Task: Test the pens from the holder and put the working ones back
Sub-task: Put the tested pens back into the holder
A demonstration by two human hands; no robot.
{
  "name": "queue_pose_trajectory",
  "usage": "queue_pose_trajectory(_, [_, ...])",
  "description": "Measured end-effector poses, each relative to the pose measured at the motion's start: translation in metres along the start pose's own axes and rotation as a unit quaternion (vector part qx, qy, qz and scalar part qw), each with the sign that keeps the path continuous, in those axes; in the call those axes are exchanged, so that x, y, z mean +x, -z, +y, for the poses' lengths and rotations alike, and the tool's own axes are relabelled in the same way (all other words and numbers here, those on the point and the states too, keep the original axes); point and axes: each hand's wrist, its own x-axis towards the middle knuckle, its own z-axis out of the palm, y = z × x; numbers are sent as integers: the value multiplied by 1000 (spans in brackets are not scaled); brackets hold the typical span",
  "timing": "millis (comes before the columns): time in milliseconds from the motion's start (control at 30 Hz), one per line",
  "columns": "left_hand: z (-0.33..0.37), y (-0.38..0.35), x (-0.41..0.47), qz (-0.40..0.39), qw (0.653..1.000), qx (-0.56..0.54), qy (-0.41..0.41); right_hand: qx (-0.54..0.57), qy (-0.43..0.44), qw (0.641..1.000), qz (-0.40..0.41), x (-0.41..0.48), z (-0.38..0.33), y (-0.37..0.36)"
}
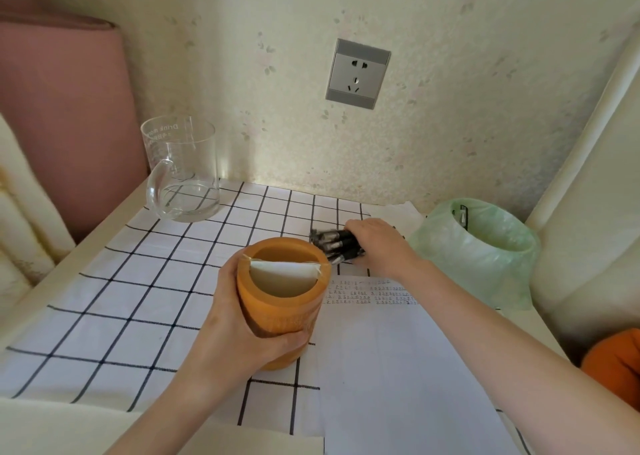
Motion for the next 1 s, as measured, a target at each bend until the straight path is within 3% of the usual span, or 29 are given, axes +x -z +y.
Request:
queue_pose_trajectory(100, [3,-1,-1,9,1000,-3,-1,-22,-20,999,24,-13,-14,23])
queue_pose_trajectory(267, [8,-2,-2,17,1000,-8,3,-35,-20,999,-29,-68,-29,35])
queue_pose_trajectory(467, [7,-3,-5,14,1000,-5,7,4,113,992,-50,-111,-18,12])
queue_pose_trajectory(767, [9,-9,-2,-2,1000,9,6,-94,239,965,-50,-110,-15,17])
queue_pose_trajectory(1000, [11,-13,-2,1,1000,19,3,-14,159,984,-80,-133,-10,5])
